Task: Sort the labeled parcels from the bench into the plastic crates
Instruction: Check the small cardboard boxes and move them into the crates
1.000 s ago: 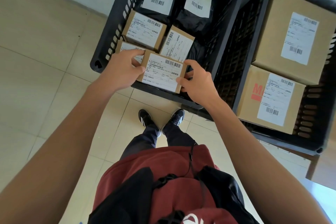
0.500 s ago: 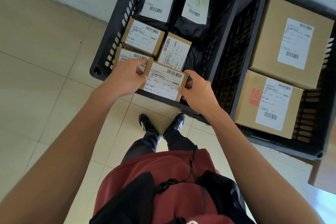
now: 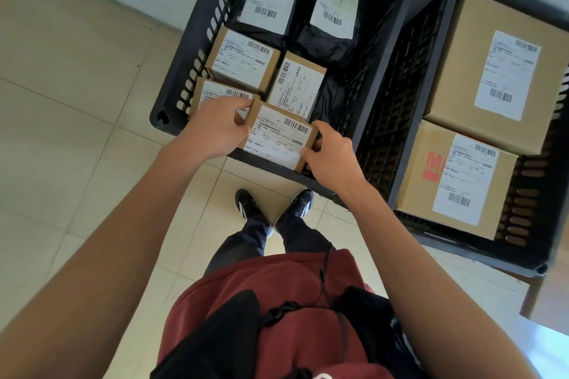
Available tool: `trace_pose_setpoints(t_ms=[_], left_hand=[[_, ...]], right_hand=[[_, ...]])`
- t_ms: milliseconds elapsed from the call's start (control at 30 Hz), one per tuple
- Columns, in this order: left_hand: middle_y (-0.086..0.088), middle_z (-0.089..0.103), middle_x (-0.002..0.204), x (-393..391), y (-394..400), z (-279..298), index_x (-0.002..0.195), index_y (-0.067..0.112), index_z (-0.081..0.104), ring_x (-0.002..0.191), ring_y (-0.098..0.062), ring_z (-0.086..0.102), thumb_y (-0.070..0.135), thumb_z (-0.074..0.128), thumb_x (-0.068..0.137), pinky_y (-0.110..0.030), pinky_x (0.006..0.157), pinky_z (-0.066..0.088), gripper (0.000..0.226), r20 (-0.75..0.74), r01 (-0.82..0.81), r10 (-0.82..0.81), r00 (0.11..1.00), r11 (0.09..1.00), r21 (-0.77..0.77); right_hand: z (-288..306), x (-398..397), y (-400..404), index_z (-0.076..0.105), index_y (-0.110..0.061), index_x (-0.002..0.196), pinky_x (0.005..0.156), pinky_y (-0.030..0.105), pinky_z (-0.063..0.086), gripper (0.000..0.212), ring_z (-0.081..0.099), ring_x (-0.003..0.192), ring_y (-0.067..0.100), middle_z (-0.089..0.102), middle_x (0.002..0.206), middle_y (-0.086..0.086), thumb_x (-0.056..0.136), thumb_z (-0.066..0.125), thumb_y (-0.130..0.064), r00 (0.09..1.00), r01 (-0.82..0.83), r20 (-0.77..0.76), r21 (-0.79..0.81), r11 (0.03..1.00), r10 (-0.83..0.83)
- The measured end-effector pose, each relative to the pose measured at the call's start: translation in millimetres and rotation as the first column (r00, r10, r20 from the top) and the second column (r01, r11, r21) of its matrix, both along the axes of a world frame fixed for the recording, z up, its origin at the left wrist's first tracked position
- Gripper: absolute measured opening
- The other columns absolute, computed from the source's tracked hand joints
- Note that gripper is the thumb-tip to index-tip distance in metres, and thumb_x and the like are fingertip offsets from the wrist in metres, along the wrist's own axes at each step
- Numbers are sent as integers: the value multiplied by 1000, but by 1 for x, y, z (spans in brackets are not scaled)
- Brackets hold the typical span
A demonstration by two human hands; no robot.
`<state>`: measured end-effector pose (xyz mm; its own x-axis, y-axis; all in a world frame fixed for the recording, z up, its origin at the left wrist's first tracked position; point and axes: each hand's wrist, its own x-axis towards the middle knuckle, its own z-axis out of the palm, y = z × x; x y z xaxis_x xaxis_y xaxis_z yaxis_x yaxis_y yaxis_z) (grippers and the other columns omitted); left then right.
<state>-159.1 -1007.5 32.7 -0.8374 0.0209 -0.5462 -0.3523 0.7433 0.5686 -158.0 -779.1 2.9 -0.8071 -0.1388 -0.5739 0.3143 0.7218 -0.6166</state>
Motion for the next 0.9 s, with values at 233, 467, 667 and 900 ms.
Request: trace_pose_setpoints(t_ms=[233,467,667,900], left_hand=[[-1,73,116,-6,3,-7,140,26,63,104,-16,65,14,66,100,-26,81,52,42,31,12,-14,999,998,60],[3,72,116,-2,-7,-12,143,23,60,108,-15,63,12,67,99,-14,72,43,46,64,-63,59,996,996,62],[0,71,125,-5,-9,-11,135,22,65,106,-11,59,9,66,99,-13,69,42,38,42,-44,41,998,998,54],[5,69,122,-3,-17,-7,138,24,64,109,-10,59,9,63,101,-13,72,46,40,15,-110,109,994,991,81]], right_hand=[[2,-4,3,57,-15,116,66,38,65,22,70,83,17,69,111,4,97,54,-3,1000,-5,14,80,997,4],[3,-5,0,57,-19,126,59,27,63,28,70,88,16,69,120,1,99,58,-9,1000,-11,9,30,999,11],[-2,-7,-6,59,-17,129,62,15,56,29,67,98,16,69,128,2,100,61,-10,1000,-8,-9,28,1000,8],[8,-4,-8,51,-21,147,69,19,62,47,72,96,16,71,126,0,102,63,-11,999,43,-13,-65,997,-44]])
